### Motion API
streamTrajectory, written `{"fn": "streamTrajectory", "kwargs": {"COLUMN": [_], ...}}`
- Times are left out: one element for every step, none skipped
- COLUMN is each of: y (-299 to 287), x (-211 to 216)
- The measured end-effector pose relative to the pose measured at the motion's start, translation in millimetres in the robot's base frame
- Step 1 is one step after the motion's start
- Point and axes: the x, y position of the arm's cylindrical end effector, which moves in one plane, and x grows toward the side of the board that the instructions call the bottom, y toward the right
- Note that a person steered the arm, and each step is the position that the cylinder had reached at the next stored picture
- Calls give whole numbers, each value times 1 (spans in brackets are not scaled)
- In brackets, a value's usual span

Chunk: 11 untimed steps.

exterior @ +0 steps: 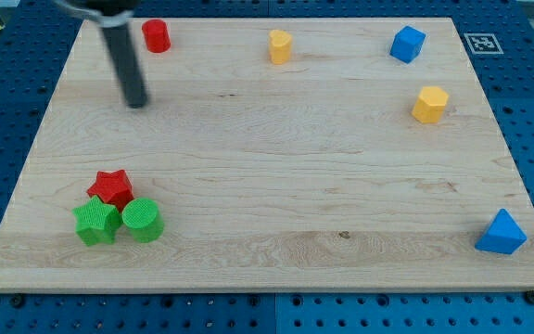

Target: Push the red circle left to the yellow heart

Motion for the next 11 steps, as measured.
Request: {"fn": "streamTrajectory", "kwargs": {"y": [-86,-86,-57,-13,57,78,33,-11,-12,31,113], "x": [-13,-56,-101,-114,-103,-79,-70,-100,-152,-154,-106]}}
